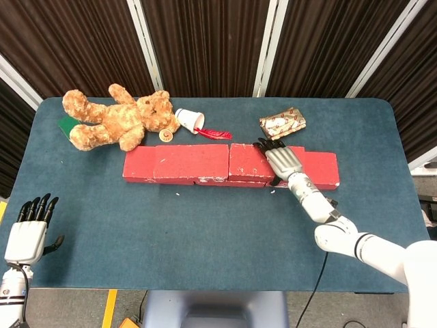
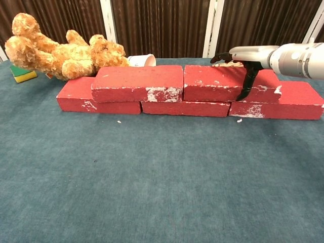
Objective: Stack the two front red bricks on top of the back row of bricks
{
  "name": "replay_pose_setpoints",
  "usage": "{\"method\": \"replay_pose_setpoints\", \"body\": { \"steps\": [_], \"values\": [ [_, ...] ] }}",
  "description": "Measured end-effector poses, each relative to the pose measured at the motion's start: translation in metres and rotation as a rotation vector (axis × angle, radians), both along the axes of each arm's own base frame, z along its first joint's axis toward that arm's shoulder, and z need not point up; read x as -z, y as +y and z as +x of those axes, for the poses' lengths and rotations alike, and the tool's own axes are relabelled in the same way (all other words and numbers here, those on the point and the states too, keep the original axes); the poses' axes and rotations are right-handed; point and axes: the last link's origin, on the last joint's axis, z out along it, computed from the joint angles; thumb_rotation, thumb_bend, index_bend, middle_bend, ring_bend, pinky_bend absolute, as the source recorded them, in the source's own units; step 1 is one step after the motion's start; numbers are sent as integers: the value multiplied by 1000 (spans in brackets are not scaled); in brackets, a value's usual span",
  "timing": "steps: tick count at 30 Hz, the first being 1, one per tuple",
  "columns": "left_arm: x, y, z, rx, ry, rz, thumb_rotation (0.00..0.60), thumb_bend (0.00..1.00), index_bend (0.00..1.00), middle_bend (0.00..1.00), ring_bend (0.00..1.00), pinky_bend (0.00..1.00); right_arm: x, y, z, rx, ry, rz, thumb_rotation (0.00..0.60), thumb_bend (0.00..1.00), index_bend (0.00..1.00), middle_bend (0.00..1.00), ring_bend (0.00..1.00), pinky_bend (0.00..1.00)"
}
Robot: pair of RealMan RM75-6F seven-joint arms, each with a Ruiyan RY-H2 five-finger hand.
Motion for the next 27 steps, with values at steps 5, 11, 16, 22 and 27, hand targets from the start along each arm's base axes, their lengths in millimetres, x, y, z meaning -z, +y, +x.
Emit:
{"method": "replay_pose_setpoints", "body": {
  "steps": [5, 11, 16, 22, 27],
  "values": [
    [0, -1, 1, 5, 0, 0, 600, 249, 0, 0, 0, 99, -9, 7, 2, -11, -23, -7, 600, 62, 0, 0, 0, 65],
    [-1, -3, 1, 8, 1, 4, 600, 249, 0, 0, 0, 99, -34, 14, -6, -21, -38, -53, 600, 62, 16, 0, 0, 26],
    [0, -4, 2, 6, 8, 4, 600, 249, 0, 0, 0, 99, -90, 22, -41, -4, -52, -200, 600, 77, 408, 0, 0, 25],
    [7, -2, 4, 7, 11, -16, 600, 249, 0, 0, 0, 99, -125, 19, -82, 60, -73, -293, 600, 186, 621, 41, 0, 25],
    [10, 0, 3, 2, 13, -25, 600, 250, 0, 0, 0, 99, -127, 9, -110, 109, -38, -334, 600, 231, 657, 57, 0, 25]
  ]
}}
